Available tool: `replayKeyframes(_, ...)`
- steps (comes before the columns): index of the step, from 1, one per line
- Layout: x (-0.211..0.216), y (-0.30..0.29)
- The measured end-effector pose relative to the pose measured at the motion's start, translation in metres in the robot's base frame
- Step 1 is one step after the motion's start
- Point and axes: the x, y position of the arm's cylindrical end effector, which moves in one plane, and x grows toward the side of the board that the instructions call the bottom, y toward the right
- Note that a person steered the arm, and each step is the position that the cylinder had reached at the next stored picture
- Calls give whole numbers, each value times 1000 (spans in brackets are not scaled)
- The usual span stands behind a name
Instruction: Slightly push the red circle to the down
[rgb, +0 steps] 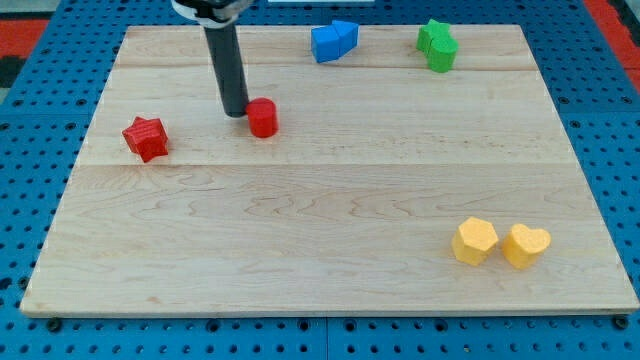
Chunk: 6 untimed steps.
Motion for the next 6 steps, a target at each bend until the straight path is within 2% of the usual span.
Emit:
replayKeyframes(1, -9, 22)
replayKeyframes(2, -38, 5)
replayKeyframes(4, -2, 56)
replayKeyframes(5, -1, 66)
replayKeyframes(6, -46, 18)
